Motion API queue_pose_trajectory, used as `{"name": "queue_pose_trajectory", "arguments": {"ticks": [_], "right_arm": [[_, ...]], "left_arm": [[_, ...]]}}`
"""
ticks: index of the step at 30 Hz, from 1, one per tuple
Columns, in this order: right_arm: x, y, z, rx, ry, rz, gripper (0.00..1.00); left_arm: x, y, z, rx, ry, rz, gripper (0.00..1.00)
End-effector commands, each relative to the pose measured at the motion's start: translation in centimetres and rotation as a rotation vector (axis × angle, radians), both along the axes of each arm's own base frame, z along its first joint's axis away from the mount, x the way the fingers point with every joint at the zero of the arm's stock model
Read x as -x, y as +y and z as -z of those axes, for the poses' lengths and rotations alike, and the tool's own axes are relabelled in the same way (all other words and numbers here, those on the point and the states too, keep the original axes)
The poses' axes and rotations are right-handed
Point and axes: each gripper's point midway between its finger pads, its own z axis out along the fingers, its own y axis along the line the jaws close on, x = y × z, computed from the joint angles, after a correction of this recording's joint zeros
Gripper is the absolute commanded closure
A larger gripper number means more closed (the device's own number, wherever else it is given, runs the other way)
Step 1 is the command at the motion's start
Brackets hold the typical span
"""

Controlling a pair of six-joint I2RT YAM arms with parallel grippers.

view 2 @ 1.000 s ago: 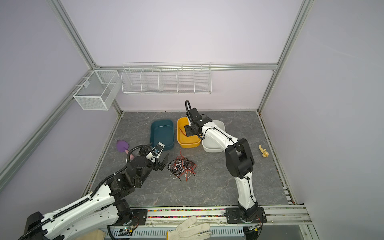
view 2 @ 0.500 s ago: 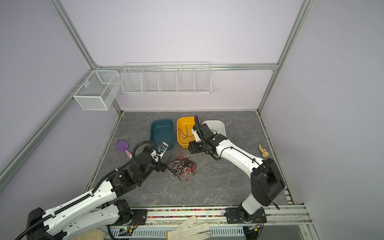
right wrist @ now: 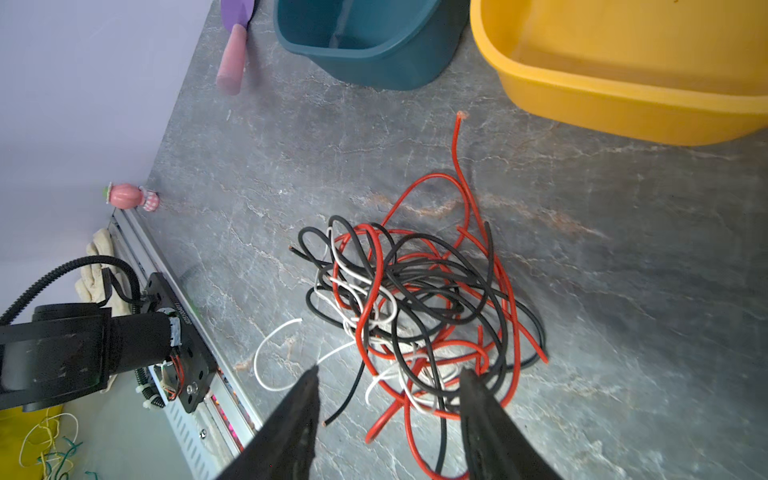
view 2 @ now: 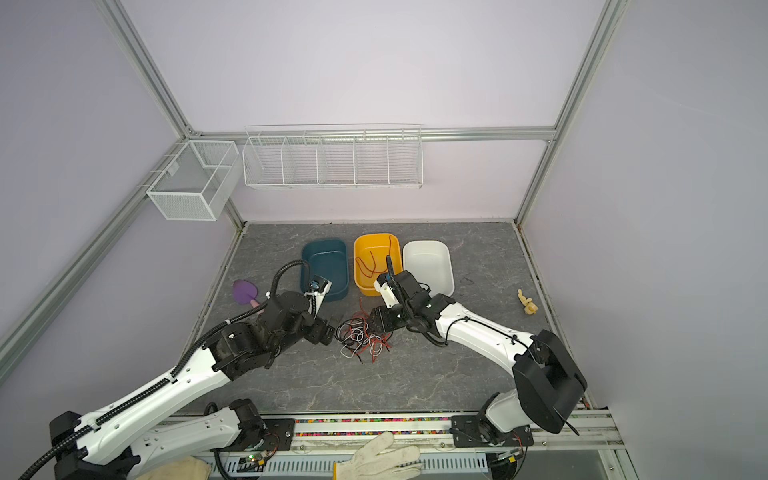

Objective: Untangle the cables
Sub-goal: 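Move the right gripper back down to the wire bundle, then pinch a red wire with the right gripper and lift it from the bundle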

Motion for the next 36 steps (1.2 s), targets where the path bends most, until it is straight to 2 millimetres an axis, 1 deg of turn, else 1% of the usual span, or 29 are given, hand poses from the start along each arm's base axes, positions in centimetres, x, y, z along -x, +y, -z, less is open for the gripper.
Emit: {"name": "queue_pose_trajectory", "arguments": {"ticks": [1, 3, 4, 7, 11, 15, 18, 23, 25, 27, 29, 36], "right_arm": [[-0.4, 1.8, -0.2, -0.041, 0.025, -0.028, 0.49], [-0.6, 2.2, 0.1, -0.033, 0.039, -0.025, 0.52], [-0.8, 2.3, 0.2, -0.032, 0.042, -0.025, 0.52], [-1.0, 2.7, 0.5, -0.027, 0.05, -0.021, 0.56], [-1.3, 3.0, 1.3, -0.003, 0.065, -0.022, 0.59], [-1.3, 3.4, 2.2, 0.006, 0.085, -0.022, 0.64], [-1.3, 3.7, 2.4, 0.004, 0.088, -0.026, 0.71], [-1.2, 3.5, 2.5, 0.01, 0.081, -0.025, 0.83], [-1.2, 3.5, 2.4, 0.006, 0.078, -0.031, 0.89], [-1.1, 3.5, 2.1, -0.001, 0.069, -0.033, 0.93], [-1.0, 3.4, 1.5, -0.012, 0.053, -0.041, 0.93], [-0.2, 2.6, -2.7, -0.058, -0.031, -0.063, 0.93]], "left_arm": [[2.5, 1.1, 2.7, 0.005, 0.149, 0.003, 0.03], [3.0, 0.3, 2.6, 0.029, 0.146, 0.059, 0.03], [2.9, 0.2, 2.6, 0.027, 0.144, 0.062, 0.03], [2.6, 0.2, 3.6, 0.002, 0.149, 0.054, 0.03], [2.9, -0.4, 5.5, 0.0, 0.181, 0.076, 0.04], [3.3, -1.1, 6.4, -0.002, 0.223, 0.108, 0.04], [3.4, -1.4, 7.2, -0.006, 0.241, 0.116, 0.04], [3.7, -1.9, 8.6, -0.023, 0.294, 0.126, 0.04], [3.7, -2.0, 9.0, -0.032, 0.307, 0.126, 0.04], [3.7, -2.0, 9.3, -0.041, 0.319, 0.123, 0.04], [3.7, -2.1, 9.4, -0.043, 0.325, 0.125, 0.04], [3.5, -2.6, 8.9, -0.051, 0.291, 0.169, 0.04]]}}
